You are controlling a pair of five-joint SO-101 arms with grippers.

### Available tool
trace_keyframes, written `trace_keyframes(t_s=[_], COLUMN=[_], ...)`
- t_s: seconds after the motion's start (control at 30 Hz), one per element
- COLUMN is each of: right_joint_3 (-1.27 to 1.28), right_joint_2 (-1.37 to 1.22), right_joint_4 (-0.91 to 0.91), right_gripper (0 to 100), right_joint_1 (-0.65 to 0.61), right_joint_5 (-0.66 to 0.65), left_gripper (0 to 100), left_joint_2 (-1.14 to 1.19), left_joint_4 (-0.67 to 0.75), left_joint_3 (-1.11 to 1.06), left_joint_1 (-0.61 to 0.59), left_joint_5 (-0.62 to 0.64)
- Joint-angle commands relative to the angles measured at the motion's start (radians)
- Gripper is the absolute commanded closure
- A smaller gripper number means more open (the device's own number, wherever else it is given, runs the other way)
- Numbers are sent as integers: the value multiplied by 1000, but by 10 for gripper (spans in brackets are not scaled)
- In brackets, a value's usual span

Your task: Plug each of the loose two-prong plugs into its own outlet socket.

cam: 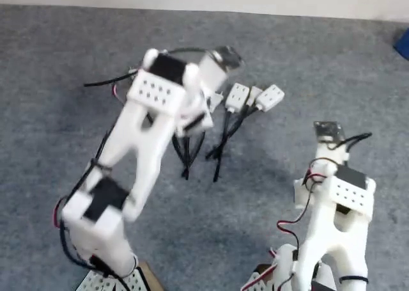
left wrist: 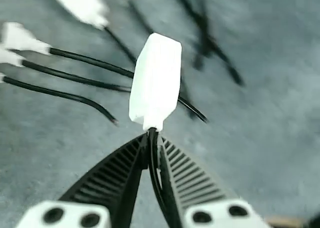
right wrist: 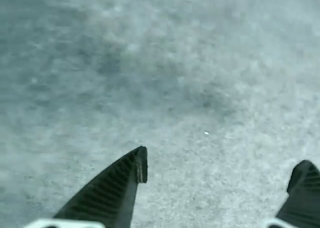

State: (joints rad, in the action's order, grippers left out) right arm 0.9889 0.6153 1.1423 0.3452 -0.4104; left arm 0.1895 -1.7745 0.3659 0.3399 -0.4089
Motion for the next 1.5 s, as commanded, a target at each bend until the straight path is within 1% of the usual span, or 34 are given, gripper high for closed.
trace_keyframes(t_s=[0.0,0.07,0.17,0.27,0.33,0.47,0.6,0.77,0.9,1.03,1.17,1.3,1.37,1.47], right_joint_3=[-18,-8,19,41,65,113,148,189,191,191,183,180,180,180], right_joint_2=[28,21,24,25,27,28,28,28,28,28,28,28,28,28], right_joint_4=[7,10,8,7,5,-47,-85,-147,-147,-147,-148,-148,-148,-148], right_gripper=[577,577,577,577,577,577,577,577,577,577,577,577,577,577], right_joint_1=[31,27,25,8,-24,-87,-93,-93,-93,-88,-22,19,21,22], right_joint_5=[-18,-18,-14,-12,-2,94,114,114,114,114,114,114,114,114], left_gripper=[987,987,987,987,987,987,987,984,983,982,982,914,880,858], left_joint_2=[-234,-278,-309,-309,-311,-314,-308,-306,-298,-188,-31,90,105,104], left_joint_4=[-6,-6,-6,-6,3,100,150,149,152,135,57,15,15,15], left_joint_3=[-274,-390,-538,-622,-638,-613,-527,-384,-338,-341,-341,-352,-366,-369], left_joint_1=[113,147,180,205,232,288,323,378,421,450,456,453,453,456], left_joint_5=[-57,-104,-209,-338,-381,-385,-384,-384,-388,-387,-388,-390,-391,-391])
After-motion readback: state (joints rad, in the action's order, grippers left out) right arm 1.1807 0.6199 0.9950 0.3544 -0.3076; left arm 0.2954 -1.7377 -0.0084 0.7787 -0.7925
